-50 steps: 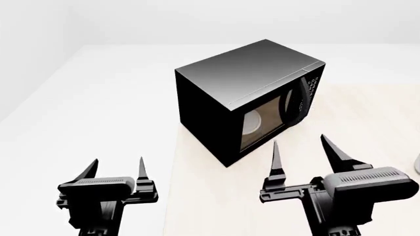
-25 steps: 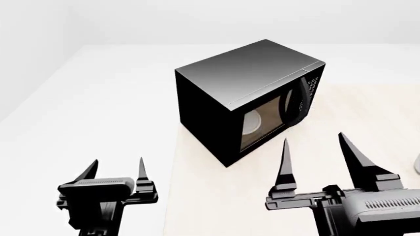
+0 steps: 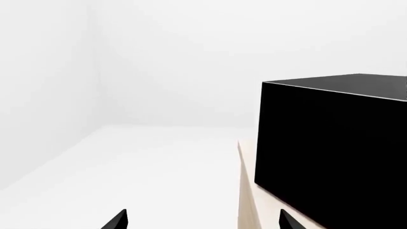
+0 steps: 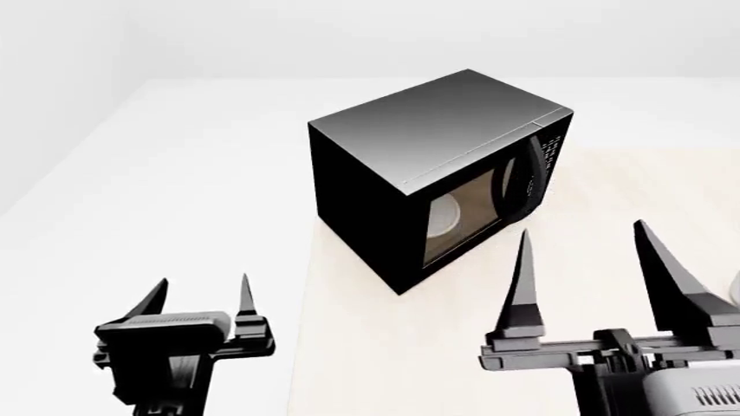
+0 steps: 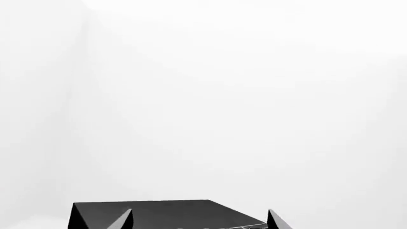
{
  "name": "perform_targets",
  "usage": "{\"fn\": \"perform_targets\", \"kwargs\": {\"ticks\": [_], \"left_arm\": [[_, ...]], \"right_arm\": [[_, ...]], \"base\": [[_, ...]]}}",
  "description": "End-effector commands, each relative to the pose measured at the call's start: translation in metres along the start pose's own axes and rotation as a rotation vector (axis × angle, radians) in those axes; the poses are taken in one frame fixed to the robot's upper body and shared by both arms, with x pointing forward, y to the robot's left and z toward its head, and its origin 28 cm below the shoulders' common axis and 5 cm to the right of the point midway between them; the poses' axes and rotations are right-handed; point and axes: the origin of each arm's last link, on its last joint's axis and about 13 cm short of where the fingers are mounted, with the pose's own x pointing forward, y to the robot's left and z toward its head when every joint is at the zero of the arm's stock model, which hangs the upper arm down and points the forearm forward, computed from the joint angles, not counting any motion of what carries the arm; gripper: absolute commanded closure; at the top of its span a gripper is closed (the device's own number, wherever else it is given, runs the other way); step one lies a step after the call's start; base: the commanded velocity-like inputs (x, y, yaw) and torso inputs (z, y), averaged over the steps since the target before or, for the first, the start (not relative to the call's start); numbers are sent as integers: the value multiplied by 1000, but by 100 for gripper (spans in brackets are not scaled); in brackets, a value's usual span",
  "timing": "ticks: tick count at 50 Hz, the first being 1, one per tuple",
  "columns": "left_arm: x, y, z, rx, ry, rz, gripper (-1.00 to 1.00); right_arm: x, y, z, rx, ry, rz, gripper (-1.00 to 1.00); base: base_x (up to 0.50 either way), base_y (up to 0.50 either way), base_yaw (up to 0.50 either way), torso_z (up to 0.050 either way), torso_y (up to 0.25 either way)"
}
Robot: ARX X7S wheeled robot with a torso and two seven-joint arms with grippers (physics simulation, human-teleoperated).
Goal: Close the microwave.
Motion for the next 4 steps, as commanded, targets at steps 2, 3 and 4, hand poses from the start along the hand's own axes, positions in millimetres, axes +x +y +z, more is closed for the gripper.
{"fn": "perform_targets", "kwargs": {"ticks": [2, 3, 4], "left_arm": [[-2, 1, 4, -8, -14, 3, -100], [-3, 1, 4, -8, -14, 4, -100], [-3, 1, 4, -9, -16, 4, -100]], "right_arm": [[-1, -2, 5, -13, -54, -17, -100], [-1, -2, 5, -13, -59, -18, -100], [-1, -2, 5, -13, -59, -19, -100]], "base": [[0, 0, 0, 0, 0], [0, 0, 0, 0, 0], [0, 0, 0, 0, 0]]}}
